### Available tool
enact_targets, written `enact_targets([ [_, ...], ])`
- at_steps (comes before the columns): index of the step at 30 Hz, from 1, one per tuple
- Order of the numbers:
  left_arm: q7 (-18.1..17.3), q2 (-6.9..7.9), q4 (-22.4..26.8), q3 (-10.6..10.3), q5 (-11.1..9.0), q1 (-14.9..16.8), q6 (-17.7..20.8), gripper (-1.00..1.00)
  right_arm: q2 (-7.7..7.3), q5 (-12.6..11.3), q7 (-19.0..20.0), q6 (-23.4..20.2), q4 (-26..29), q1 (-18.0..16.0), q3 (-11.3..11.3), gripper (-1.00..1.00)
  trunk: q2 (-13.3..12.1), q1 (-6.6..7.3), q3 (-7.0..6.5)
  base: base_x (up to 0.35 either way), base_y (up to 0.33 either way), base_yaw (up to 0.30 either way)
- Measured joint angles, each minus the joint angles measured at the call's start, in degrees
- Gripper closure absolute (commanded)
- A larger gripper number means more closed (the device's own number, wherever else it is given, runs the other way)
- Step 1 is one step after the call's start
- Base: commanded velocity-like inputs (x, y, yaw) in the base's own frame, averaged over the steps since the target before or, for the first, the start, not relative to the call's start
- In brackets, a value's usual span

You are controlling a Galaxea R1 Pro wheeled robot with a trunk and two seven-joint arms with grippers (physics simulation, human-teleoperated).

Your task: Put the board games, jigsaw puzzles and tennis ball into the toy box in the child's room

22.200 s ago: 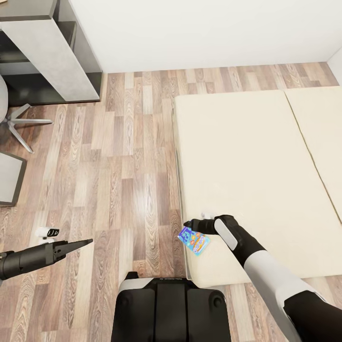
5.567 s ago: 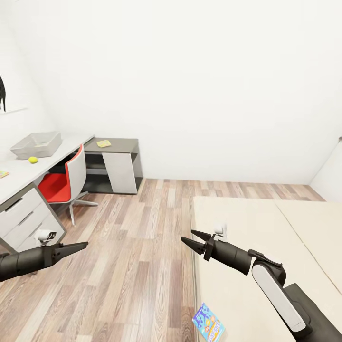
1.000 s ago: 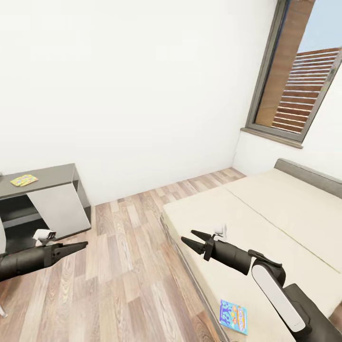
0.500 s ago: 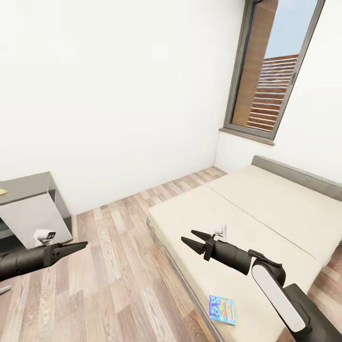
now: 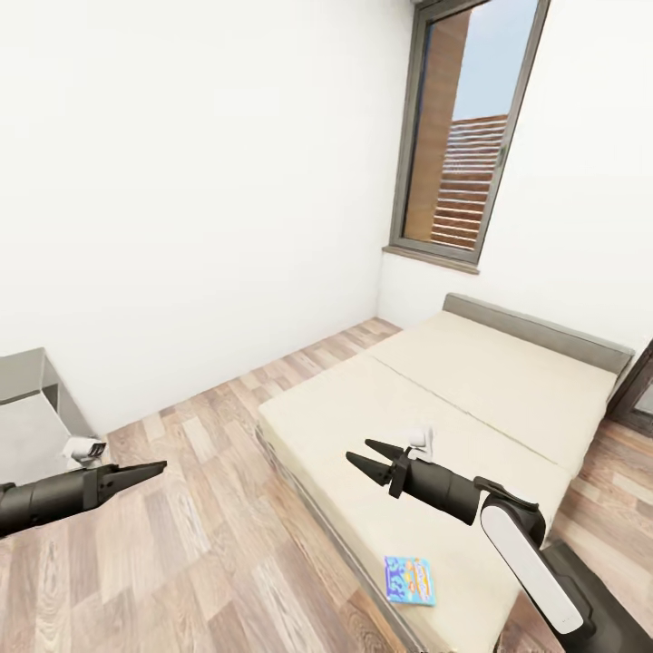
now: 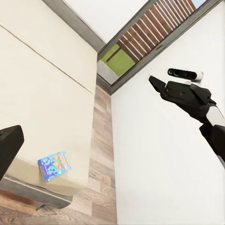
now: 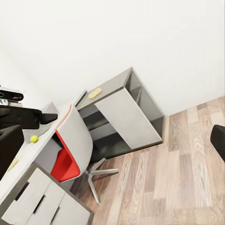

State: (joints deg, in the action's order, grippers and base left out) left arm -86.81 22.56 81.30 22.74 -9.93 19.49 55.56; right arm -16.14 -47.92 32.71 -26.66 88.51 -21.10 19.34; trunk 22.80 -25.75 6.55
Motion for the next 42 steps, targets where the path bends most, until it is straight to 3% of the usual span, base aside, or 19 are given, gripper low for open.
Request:
enact_targets([
  [17, 0.2, 0.0, 0.0, 0.4, 0.5, 0.0, 0.1, -1.0, 0.0, -0.3, 0.2, 0.0, 0.0, 0.0, -0.2, -1.0, 0.0, 0.0, -0.96, 0.0, 0.002, -0.252],
  [28, 0.3, 0.03, 0.0, 2.3, 2.8, 0.0, 0.8, -1.0, 0.0, -0.6, 0.3, 0.0, -2.4, 0.0, -0.7, -1.0, 0.0, 0.0, -1.64, 0.0, 0.0, -0.24],
  [35, 0.4, -0.11, 0.0, 5.7, 5.6, 0.0, 1.1, -1.0, 0.03, -0.7, 0.2, -0.1, -3.0, 0.0, -1.3, -1.0, 0.0, 0.0, -2.08, 0.0, 0.0, -0.235],
  [39, 0.4, -0.07, 0.0, 6.7, 7.6, 0.1, 1.6, -1.0, 0.01, -1.2, 0.3, -0.2, -3.1, 0.0, -2.3, -1.0, 1.6, -0.87, -1.63, 0.0, 0.0, -0.228],
  [42, 0.5, -0.02, 0.0, 7.1, 8.6, 0.1, 2.3, -1.0, 0.1, -3.1, 0.3, -0.2, -3.8, 0.0, -3.1, -1.0, 2.8, -1.54, -1.28, 0.0, 0.0, -0.224],
])
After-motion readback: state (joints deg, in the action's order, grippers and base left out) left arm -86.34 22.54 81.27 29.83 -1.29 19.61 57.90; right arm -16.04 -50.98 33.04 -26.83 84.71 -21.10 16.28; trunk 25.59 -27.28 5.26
